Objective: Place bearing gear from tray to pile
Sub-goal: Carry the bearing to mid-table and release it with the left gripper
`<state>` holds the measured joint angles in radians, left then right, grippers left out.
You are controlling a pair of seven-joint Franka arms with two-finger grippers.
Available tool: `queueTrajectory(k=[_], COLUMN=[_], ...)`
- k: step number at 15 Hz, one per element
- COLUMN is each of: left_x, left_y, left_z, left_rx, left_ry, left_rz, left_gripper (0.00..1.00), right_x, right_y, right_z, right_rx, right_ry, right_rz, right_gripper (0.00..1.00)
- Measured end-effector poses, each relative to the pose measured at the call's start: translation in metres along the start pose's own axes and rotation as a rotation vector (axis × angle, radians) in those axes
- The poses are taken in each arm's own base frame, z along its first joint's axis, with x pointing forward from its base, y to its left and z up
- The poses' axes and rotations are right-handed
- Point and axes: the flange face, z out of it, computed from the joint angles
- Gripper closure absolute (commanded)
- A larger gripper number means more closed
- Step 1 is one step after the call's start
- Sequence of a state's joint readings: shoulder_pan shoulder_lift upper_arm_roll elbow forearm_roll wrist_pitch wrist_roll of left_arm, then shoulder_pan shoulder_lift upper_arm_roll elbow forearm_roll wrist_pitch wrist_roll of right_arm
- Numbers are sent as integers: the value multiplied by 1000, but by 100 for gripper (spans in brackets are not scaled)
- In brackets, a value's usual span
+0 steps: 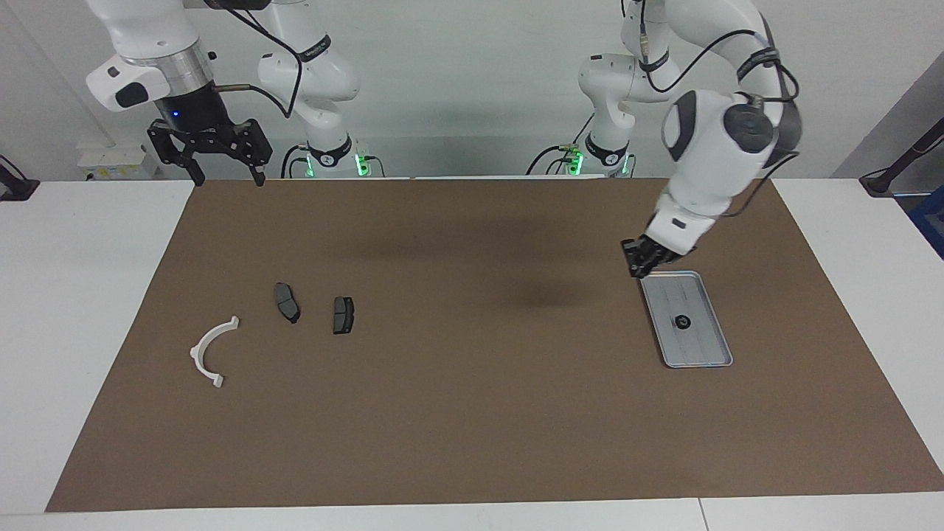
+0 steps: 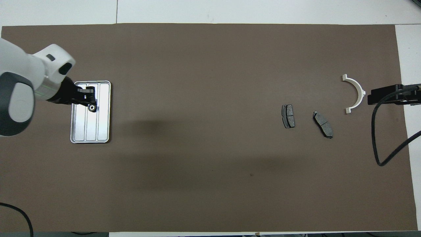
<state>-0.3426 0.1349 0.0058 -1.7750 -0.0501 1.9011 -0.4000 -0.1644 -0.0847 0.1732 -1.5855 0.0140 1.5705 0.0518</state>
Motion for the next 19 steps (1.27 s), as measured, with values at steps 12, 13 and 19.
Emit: queueTrajectory(k=[12,13,19], left_x=[-68,-68,-80], left_y=[174,176,182], left_z=[168,174,187], left_rx=[40,37,21], left_ry=[73,75,87], left_rz=[-140,-143,-135], left_gripper=[100,100,100], right_x=[-6,-8,-16], right_y=[-1,-1,-3], right_z=[5,7,12], right_rx=[-4,-5,-10], right_ry=[-16,-20,-34], right_rz=[-1,-1,-2], right_gripper=[0,0,0])
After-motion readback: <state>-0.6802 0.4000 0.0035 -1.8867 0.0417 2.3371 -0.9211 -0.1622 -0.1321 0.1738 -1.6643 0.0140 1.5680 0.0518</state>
